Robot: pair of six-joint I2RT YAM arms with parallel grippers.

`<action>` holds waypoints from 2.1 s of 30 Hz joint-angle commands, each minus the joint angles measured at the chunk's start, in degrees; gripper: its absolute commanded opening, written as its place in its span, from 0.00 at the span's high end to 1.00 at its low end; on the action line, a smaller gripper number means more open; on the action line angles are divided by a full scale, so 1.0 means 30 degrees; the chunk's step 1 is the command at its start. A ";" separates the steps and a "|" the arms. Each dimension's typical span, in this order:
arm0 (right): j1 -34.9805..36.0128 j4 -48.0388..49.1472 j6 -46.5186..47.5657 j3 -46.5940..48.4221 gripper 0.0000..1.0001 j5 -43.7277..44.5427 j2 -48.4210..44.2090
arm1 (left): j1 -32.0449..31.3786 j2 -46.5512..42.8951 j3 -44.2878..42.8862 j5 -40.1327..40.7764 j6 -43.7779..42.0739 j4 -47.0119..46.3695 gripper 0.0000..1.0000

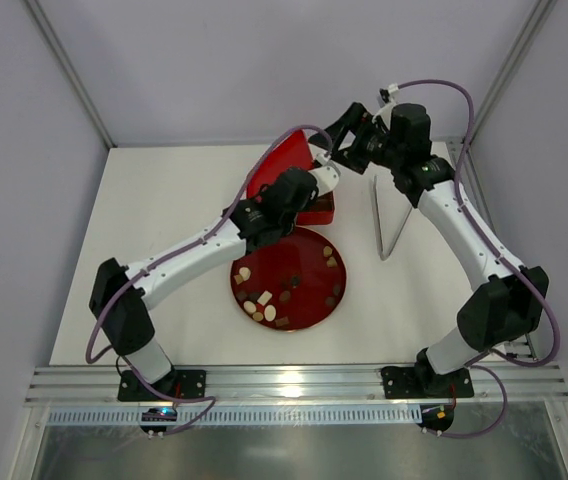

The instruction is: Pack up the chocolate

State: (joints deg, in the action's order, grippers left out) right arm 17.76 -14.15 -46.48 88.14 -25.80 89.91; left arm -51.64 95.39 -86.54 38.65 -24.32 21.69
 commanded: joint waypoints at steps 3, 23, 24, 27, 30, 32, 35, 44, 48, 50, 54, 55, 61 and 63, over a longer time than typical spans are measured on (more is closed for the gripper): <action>-0.1025 0.1962 -0.0034 -0.1631 0.07 0.1390 -0.1784 | 0.1330 -0.0860 -0.1970 -0.4113 0.2798 0.1146 1.00; -0.2697 0.0999 0.3890 -0.1520 0.00 0.0662 0.2224 | 1.1879 0.4116 -0.3497 -2.7411 2.3802 -0.7778 1.00; -0.2697 0.0968 0.3978 -0.1373 0.00 0.0574 0.2489 | 1.1996 0.4758 -0.3322 -2.7967 2.5404 -0.8629 1.00; -0.2726 0.0967 0.4243 -0.1109 0.00 0.0574 0.3339 | 1.2494 0.6512 -0.2532 -2.9255 2.9471 -1.3485 1.00; -0.2756 0.0968 0.4476 -0.0787 0.00 0.0515 0.4276 | 1.2934 0.8127 -0.2236 -3.0108 3.2967 -1.8907 1.00; -0.2756 0.0997 0.4564 -0.0465 0.00 0.0515 0.4948 | 1.3168 0.9855 -0.2672 -3.0870 3.5987 -2.2180 0.99; -0.2785 0.0938 0.4712 -0.0025 0.00 0.0515 0.5595 | 1.3344 1.1437 -0.3581 -3.1633 3.7488 -2.3284 1.00; -0.2843 0.1377 0.4771 0.0883 0.01 0.0955 0.7587 | 1.3697 1.3549 -0.5018 -3.4499 3.8046 -2.3374 1.00; -0.2844 0.1641 0.4712 0.0943 0.02 0.0955 0.8028 | 1.3697 1.4490 -0.5576 -3.5968 3.9246 -2.4456 1.00; -0.2844 0.1875 0.4565 0.0943 0.03 0.0954 0.8233 | 1.3726 1.4695 -0.5577 -3.6321 3.9190 -2.4516 1.00; -0.2873 0.2314 0.4360 0.0767 0.04 0.0925 0.8438 | 1.3785 1.5426 -0.5547 -3.6760 3.9043 -2.4516 1.00; -0.2844 0.2315 0.4389 0.0738 0.04 0.0925 0.8439 | 1.3785 1.5544 -0.5576 -3.6762 3.9043 -2.4516 1.00; -0.2843 0.2754 0.4273 0.0416 0.04 0.0808 0.8556 | 1.3814 1.5984 -0.5283 -3.6850 3.8779 -2.4516 0.99; -0.2843 0.2842 0.4214 0.0416 0.04 0.0662 0.8701 | 1.3785 1.6189 -0.5342 -3.6850 3.8779 -2.4487 0.99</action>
State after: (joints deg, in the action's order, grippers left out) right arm 9.26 -9.19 -33.41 88.66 -23.53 115.66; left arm -10.55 143.76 -101.25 -70.15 91.77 -47.77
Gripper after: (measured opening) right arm 0.962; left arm 0.109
